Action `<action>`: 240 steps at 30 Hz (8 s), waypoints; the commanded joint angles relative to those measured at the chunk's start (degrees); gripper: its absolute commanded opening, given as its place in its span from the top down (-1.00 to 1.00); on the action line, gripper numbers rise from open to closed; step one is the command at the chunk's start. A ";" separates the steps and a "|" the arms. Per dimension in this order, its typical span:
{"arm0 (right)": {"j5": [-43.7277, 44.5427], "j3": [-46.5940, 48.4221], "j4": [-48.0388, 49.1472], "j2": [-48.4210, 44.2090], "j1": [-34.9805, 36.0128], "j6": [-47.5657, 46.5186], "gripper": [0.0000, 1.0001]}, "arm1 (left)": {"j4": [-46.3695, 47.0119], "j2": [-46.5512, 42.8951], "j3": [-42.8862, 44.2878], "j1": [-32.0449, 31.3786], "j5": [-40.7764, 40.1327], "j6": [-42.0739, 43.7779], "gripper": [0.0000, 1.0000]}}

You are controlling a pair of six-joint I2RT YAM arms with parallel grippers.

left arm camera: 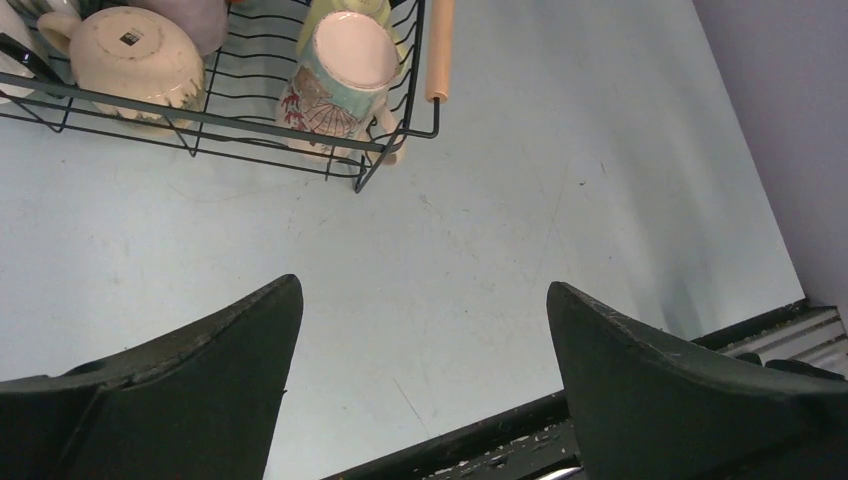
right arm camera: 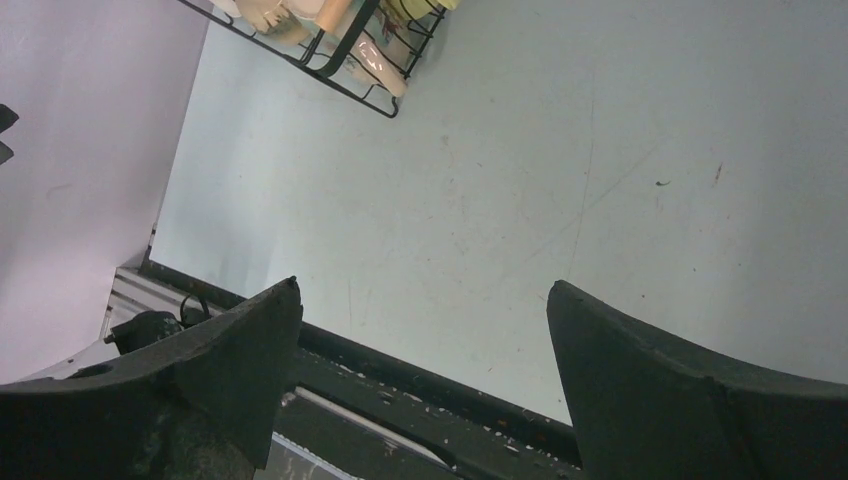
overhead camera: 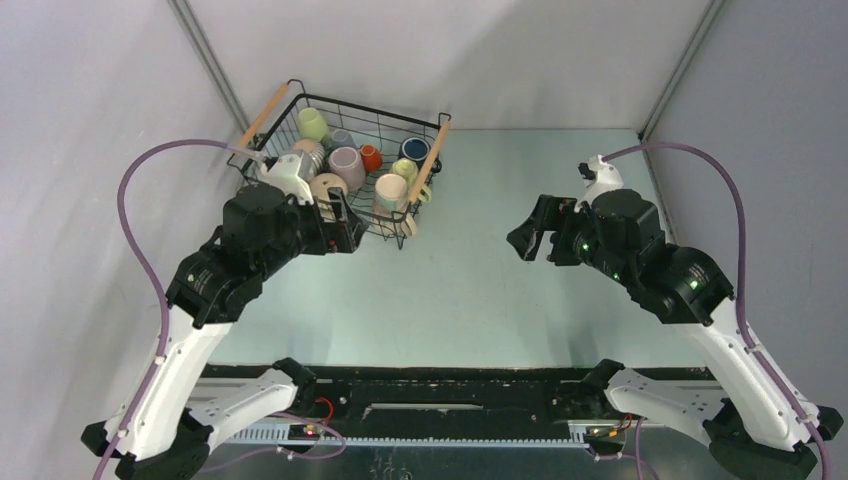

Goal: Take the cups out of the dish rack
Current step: Unload the cup from the dish rack.

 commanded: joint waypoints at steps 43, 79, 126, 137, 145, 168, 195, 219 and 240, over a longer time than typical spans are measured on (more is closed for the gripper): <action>-1.53 -2.61 -1.23 -0.40 3.18 -0.77 -0.99 | -3.15 37.99 26.27 6.60 -9.34 -0.85 -1.00; -0.70 -5.65 -2.97 -1.49 5.10 0.67 -0.99 | -2.80 61.70 33.77 6.57 -7.10 2.37 -1.00; 0.82 -8.01 -3.35 -0.55 7.70 2.14 -0.99 | -3.13 58.73 27.03 12.10 -8.73 3.27 -0.85; 1.07 -7.95 -3.99 -0.07 7.98 2.40 -0.99 | -3.28 60.08 25.73 12.94 -7.42 3.59 -0.89; 0.93 -7.94 -3.92 0.72 8.07 2.55 -0.99 | -3.26 61.61 25.66 14.38 -0.68 3.54 -0.75; 1.71 -8.40 -3.64 2.17 9.31 2.77 -0.99 | -4.75 63.72 26.07 11.44 -12.03 5.66 -0.76; 1.46 -8.88 -3.71 2.79 9.65 2.85 -0.99 | -6.79 62.12 32.72 13.82 -15.90 7.23 0.06; 1.65 -9.44 -3.75 2.78 10.27 3.03 -0.99 | -3.39 63.50 26.40 13.55 -14.86 6.21 -0.47; 2.57 -10.08 -3.82 2.96 11.03 3.51 -0.99 | -0.13 58.76 19.91 15.48 -7.40 4.44 -0.37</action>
